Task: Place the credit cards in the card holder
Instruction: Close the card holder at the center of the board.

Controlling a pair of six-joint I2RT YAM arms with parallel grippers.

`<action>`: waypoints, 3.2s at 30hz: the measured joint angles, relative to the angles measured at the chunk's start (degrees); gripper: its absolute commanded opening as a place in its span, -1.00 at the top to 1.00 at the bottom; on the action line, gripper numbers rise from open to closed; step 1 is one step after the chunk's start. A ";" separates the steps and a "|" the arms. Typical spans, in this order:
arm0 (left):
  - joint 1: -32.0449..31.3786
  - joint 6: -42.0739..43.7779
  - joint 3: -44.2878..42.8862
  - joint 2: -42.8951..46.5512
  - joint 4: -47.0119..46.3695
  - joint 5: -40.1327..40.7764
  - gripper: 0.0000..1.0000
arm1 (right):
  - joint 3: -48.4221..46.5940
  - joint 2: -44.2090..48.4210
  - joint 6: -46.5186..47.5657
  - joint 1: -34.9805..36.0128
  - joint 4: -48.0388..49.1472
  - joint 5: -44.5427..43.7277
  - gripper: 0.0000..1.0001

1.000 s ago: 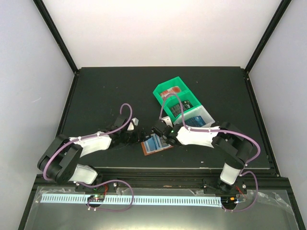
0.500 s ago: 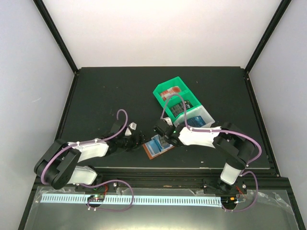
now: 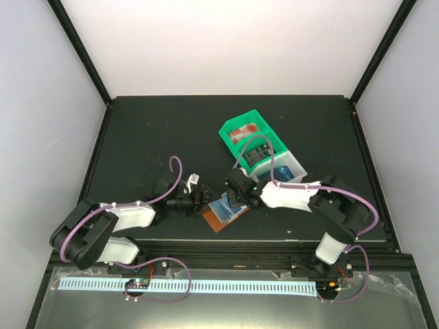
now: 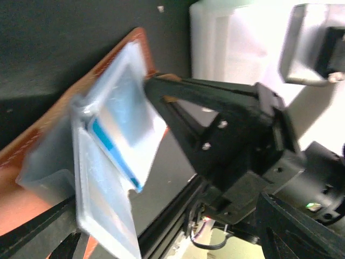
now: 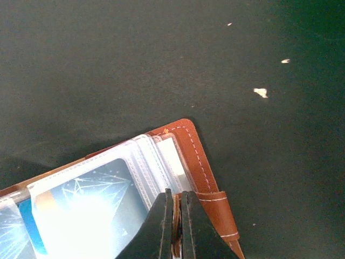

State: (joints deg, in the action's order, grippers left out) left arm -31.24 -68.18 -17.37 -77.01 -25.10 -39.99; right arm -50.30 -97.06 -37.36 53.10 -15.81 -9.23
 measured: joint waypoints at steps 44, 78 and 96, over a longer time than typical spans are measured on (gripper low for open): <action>-9.03 0.46 3.72 9.60 10.75 17.31 -0.79 | 8.35 1.66 -2.40 -7.39 16.68 14.16 0.98; -8.96 4.70 -5.99 6.03 11.17 15.13 -0.74 | 12.28 7.48 -3.93 -8.85 15.67 23.23 0.98; -10.05 2.95 -6.93 3.80 7.39 6.51 -0.64 | 18.29 12.13 -8.70 -11.50 19.17 29.00 0.98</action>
State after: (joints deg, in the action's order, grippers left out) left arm -41.30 -65.23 -24.29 -73.21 -17.72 -33.47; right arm -32.01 -84.93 -46.06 41.60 3.36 19.77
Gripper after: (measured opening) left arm 0.820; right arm 0.039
